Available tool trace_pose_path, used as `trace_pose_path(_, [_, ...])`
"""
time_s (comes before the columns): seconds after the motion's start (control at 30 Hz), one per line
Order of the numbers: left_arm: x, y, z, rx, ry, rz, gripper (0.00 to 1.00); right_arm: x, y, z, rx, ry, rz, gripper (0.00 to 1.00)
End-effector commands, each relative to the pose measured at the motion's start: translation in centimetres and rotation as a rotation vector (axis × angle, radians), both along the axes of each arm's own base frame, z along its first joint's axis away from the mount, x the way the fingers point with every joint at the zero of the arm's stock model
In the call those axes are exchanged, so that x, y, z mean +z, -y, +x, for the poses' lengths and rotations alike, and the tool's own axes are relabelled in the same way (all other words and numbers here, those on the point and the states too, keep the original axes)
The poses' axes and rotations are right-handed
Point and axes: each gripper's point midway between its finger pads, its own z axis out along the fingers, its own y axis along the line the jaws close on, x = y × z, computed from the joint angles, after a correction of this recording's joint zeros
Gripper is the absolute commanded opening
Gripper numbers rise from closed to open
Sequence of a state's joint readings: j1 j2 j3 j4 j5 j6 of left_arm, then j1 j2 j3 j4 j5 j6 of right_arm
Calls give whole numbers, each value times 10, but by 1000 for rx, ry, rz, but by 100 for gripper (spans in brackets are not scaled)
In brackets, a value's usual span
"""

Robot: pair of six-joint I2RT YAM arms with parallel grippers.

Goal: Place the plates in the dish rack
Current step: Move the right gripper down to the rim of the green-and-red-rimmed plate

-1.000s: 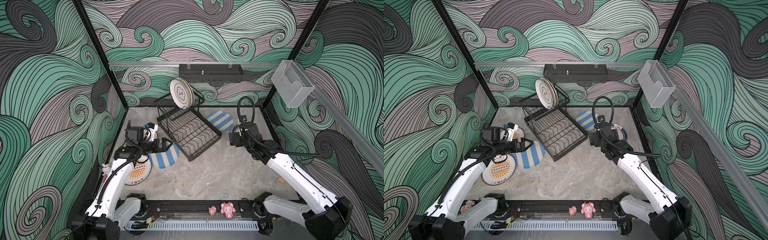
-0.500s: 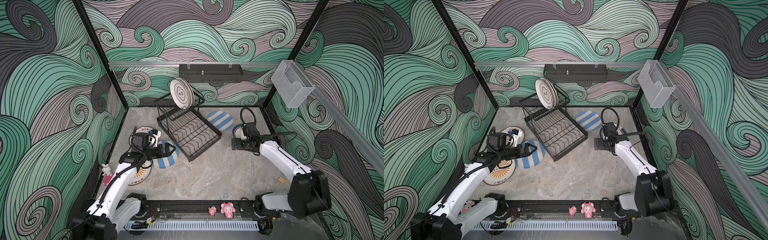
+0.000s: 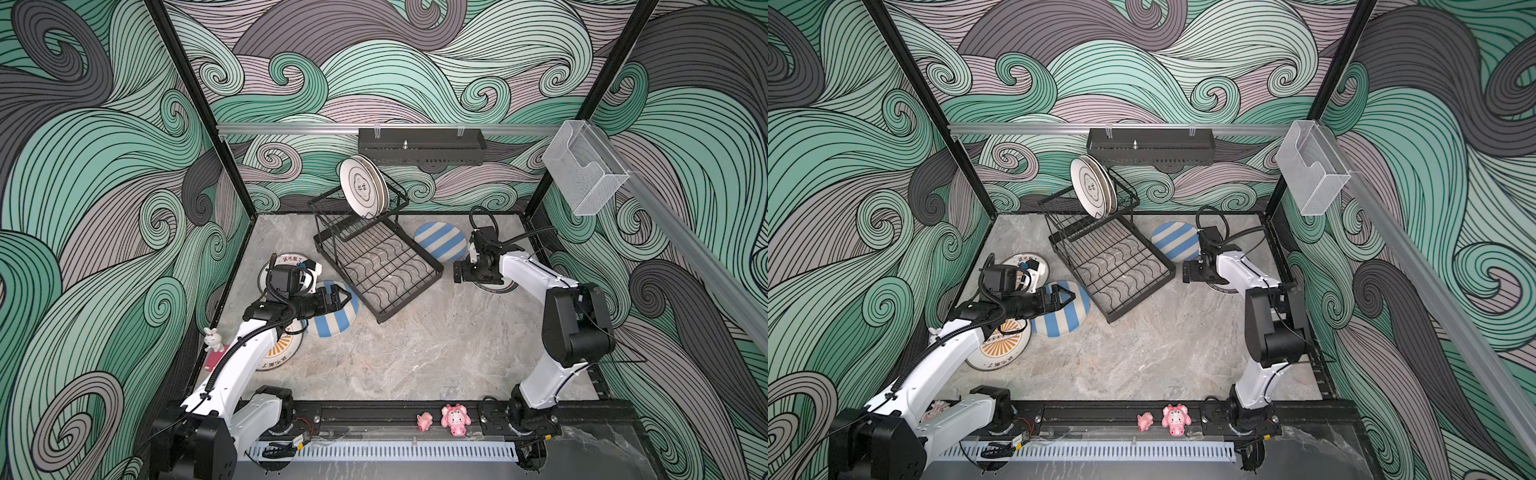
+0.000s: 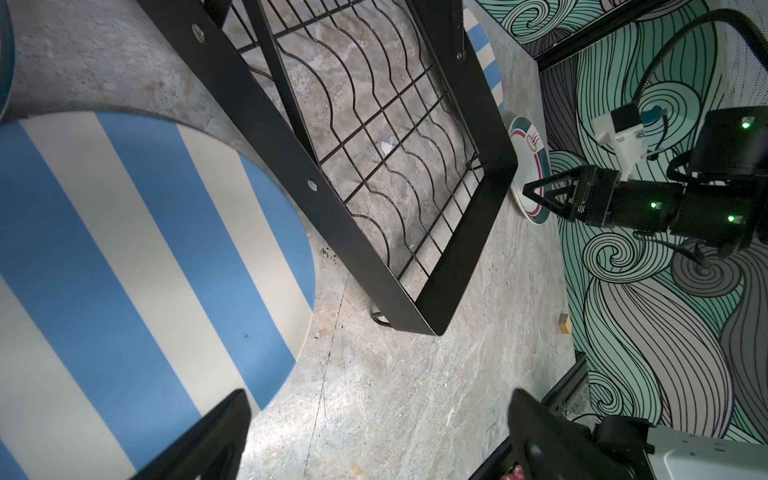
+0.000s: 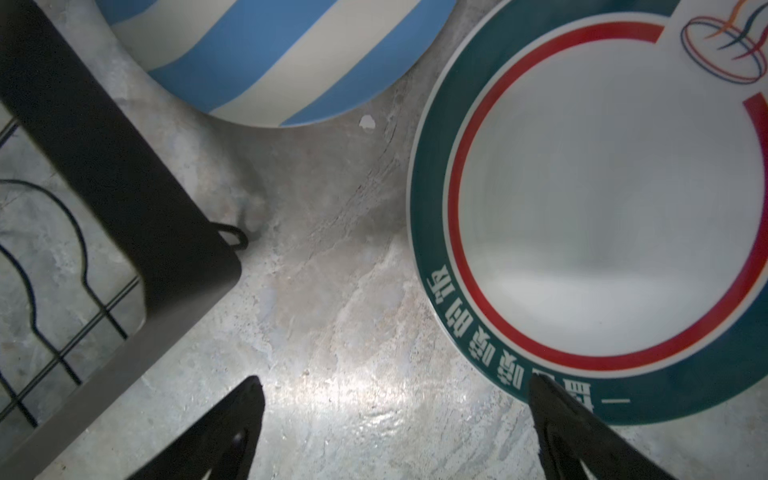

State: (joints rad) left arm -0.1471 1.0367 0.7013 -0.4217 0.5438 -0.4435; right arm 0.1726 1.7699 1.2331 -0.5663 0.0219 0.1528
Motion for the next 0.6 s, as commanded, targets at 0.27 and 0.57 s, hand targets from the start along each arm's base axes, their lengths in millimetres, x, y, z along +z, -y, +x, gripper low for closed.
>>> trace_pose_path(0.27, [2,7,0,-12,6,-38,99,-27,0,11,7,-78,14,99])
trace_pose_path(0.57, [9,10,0,-32,24,-48,98,-42,5,7,-10,-113,18,99])
